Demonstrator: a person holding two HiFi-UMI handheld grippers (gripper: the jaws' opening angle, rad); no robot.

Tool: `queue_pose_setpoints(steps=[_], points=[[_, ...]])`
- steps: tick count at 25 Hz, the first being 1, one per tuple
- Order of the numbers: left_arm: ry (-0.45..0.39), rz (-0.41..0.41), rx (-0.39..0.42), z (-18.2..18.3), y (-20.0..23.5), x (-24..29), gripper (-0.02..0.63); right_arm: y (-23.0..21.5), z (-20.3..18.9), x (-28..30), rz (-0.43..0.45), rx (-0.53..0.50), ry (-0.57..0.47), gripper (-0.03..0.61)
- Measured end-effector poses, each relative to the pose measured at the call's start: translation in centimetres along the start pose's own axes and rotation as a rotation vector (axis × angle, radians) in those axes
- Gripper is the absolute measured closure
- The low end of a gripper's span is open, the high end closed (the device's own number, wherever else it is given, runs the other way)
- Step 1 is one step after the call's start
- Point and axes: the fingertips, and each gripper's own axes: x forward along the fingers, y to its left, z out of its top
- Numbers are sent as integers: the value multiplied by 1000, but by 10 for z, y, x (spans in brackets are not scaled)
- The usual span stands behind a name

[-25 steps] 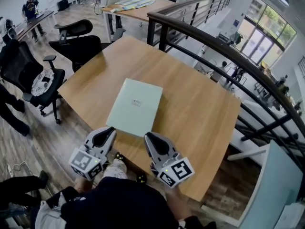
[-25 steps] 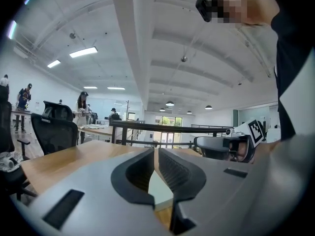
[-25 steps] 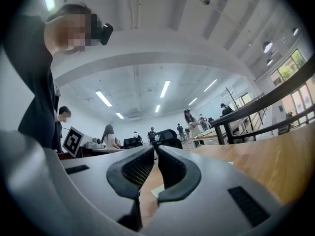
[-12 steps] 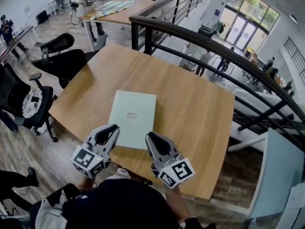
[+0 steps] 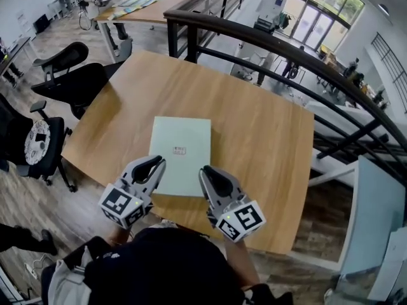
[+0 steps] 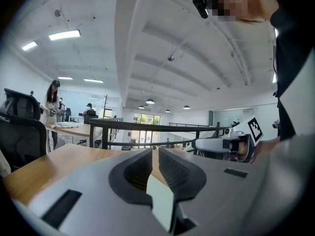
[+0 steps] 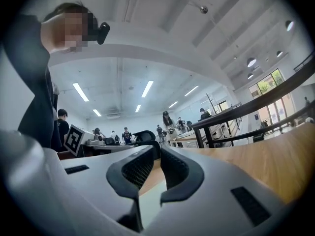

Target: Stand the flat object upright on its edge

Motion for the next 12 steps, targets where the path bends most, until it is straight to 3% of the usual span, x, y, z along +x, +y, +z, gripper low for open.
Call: queue_pose_setpoints(steps=[7, 12], points=[[7, -20, -31, -3, 26, 5, 584, -1, -8, 26, -25, -10, 27, 546], [33, -6, 28, -9, 51, 10, 584, -6, -17, 46, -35, -4, 56, 545]])
